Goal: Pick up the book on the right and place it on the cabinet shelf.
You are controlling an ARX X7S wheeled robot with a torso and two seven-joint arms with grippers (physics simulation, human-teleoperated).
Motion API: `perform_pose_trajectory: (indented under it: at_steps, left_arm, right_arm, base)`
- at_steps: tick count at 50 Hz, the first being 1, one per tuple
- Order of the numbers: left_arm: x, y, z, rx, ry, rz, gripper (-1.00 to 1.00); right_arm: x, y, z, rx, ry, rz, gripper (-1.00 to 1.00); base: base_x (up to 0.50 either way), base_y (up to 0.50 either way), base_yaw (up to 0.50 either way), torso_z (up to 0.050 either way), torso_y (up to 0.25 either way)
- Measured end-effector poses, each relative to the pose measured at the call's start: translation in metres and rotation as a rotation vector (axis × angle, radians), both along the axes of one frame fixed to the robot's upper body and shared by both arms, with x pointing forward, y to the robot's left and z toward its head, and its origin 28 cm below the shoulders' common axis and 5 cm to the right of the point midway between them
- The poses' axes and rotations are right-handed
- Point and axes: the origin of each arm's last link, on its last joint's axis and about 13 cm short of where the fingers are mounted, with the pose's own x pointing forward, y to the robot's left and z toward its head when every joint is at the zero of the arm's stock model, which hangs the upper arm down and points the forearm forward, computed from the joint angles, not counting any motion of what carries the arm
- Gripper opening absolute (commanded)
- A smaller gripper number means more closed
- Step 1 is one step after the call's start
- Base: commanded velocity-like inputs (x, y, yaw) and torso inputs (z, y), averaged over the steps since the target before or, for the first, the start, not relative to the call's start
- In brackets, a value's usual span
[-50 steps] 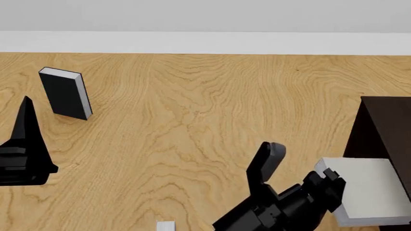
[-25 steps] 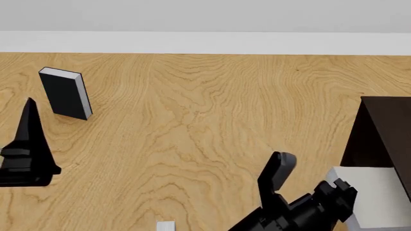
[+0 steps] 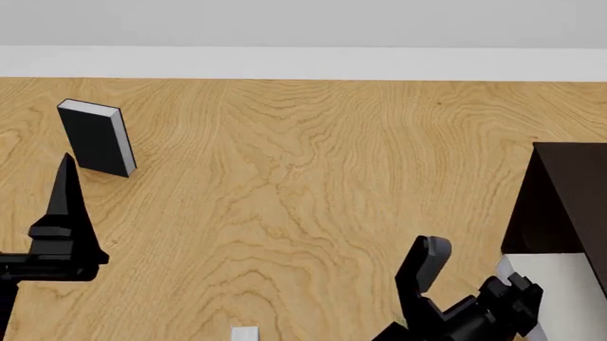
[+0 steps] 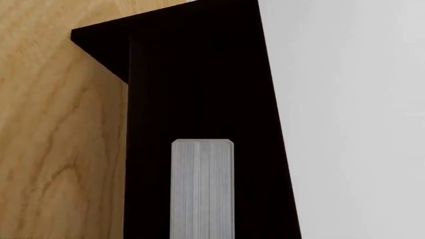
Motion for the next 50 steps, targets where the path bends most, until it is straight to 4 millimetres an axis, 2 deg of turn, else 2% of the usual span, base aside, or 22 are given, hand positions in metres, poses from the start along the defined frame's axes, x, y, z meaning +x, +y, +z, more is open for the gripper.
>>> perform_pose_trajectory:
  at_steps: [50]
  left_arm:
    - [0.006, -0.006, -0.011, 0.049, 0.022, -0.007, 1.0]
  right_arm:
    - [-0.015, -0.041, -0.016, -0.018, 0.083, -0.028, -1.0]
  base:
    - [0.0, 0.0, 0.0, 0.0, 0.001]
